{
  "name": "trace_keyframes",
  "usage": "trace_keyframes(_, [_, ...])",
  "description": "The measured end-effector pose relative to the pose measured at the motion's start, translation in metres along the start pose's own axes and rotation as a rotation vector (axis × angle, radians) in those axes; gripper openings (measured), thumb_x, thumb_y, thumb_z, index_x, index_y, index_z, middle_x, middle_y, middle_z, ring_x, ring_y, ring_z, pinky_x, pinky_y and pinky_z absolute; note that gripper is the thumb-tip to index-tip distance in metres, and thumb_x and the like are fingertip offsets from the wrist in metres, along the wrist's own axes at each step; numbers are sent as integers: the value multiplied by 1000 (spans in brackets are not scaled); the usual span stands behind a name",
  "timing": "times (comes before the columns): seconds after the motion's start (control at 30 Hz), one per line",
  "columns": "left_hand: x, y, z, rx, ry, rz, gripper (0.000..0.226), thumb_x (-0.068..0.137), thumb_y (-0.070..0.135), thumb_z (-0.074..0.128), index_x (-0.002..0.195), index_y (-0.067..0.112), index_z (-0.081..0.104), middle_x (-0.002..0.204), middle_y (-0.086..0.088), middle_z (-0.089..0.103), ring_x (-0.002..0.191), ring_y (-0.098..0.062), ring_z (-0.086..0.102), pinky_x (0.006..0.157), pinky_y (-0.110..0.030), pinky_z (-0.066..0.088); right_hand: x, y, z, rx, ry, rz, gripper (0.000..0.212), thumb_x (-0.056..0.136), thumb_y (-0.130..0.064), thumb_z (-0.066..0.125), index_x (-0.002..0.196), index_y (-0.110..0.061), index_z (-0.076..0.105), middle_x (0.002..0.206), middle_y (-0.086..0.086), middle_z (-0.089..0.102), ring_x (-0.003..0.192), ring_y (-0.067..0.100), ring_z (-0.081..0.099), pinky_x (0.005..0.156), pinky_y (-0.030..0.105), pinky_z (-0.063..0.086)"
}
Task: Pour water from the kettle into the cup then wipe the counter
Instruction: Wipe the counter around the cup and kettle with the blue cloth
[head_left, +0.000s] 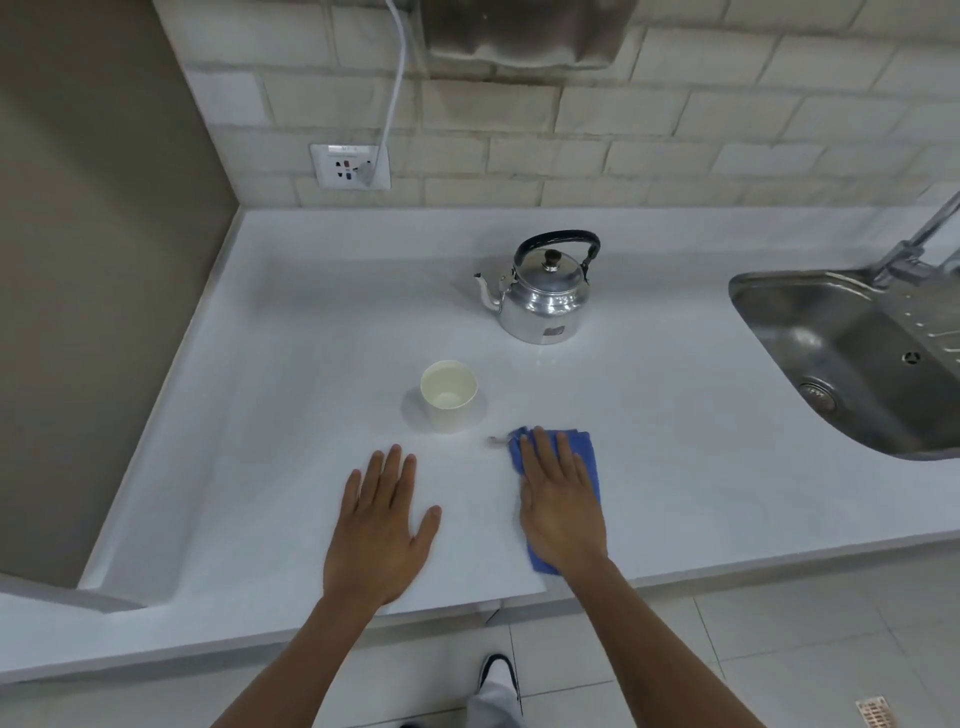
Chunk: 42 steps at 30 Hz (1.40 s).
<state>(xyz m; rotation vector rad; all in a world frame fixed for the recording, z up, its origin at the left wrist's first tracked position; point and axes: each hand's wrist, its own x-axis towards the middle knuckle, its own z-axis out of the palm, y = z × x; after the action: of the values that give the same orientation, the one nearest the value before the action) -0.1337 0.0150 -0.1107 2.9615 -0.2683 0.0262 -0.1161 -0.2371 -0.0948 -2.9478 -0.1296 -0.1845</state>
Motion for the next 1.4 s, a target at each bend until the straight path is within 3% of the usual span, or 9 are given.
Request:
trace_keyframes(0.13, [0, 2, 1, -25, 24, -17, 78, 103, 61, 21, 165, 15, 7, 172, -4, 8, 159, -21, 7, 126, -42, 3, -39, 20, -2, 44, -18, -140, 55, 100, -25, 29, 154, -17, 33, 161, 0, 31, 151, 25, 22, 119, 43, 24])
trace_keyframes(0.4, [6, 26, 0, -69, 67, -126, 71, 101, 48, 29, 159, 7, 35, 166, -12, 30, 153, -34, 28, 123, -53, 20, 41, 43, -6, -5, -22, 103, 60, 95, -22, 23, 152, -11, 38, 155, 9, 40, 143, 37, 36, 114, 46, 34])
trace_keyframes(0.6, [13, 59, 0, -85, 82, -125, 69, 101, 43, 32, 156, 1, 38, 164, -15, 34, 153, -33, 30, 125, -46, 13, 3, 22, 2, 149, -60, -170, 65, 94, -13, 39, 157, -12, 24, 162, 1, 30, 151, 24, 24, 120, 39, 26])
trace_keyframes(0.73, [4, 82, 1, -178, 116, -128, 62, 100, 37, 38, 150, 3, 49, 158, -13, 46, 147, -29, 41, 122, -41, 23, 23, 67, -2, 204, -24, 6, 58, 96, -19, 34, 153, -7, 31, 154, 8, 42, 140, 28, 41, 112, 44, 38])
trace_keyframes(0.83, [3, 86, -2, -269, 186, -248, 60, 99, 36, 39, 149, 5, 50, 156, -9, 47, 145, -27, 42, 122, -33, 23, 72, 81, -1, 128, -17, 85, 57, 95, -16, 37, 150, -2, 35, 154, 14, 41, 143, 34, 36, 116, 46, 34])
trace_keyframes(1.0, [11, 83, 5, -138, 182, -285, 64, 101, 34, 37, 154, -3, 40, 161, -17, 38, 151, -34, 34, 127, -47, 14, 103, 30, 15, 146, -47, -101, 62, 88, -13, 28, 149, -4, 38, 154, 9, 41, 142, 33, 37, 114, 46, 35])
trace_keyframes(1.13, [10, 79, 11, -83, 172, -261, 59, 103, 23, 29, 153, -5, 39, 162, -19, 37, 149, -38, 36, 121, -51, 23, 56, 32, 13, 212, -56, -310, 70, 80, -8, 30, 150, -9, 41, 156, 2, 39, 147, 22, 31, 119, 35, 22])
trace_keyframes(1.3, [10, 77, 14, -54, 181, -240, 57, 102, 18, 26, 152, -6, 41, 161, -20, 39, 149, -38, 37, 119, -53, 24, 107, 81, 0, 220, 2, -16, 65, 83, -1, 41, 147, -6, 42, 150, 10, 48, 138, 32, 43, 114, 42, 35])
trace_keyframes(1.4, [10, 77, 13, -63, 174, -245, 57, 102, 19, 26, 152, -5, 41, 161, -19, 38, 150, -38, 35, 120, -53, 25, 141, 65, 2, 197, -13, 33, 64, 82, 4, 48, 146, 0, 42, 148, 17, 48, 139, 38, 41, 114, 49, 37])
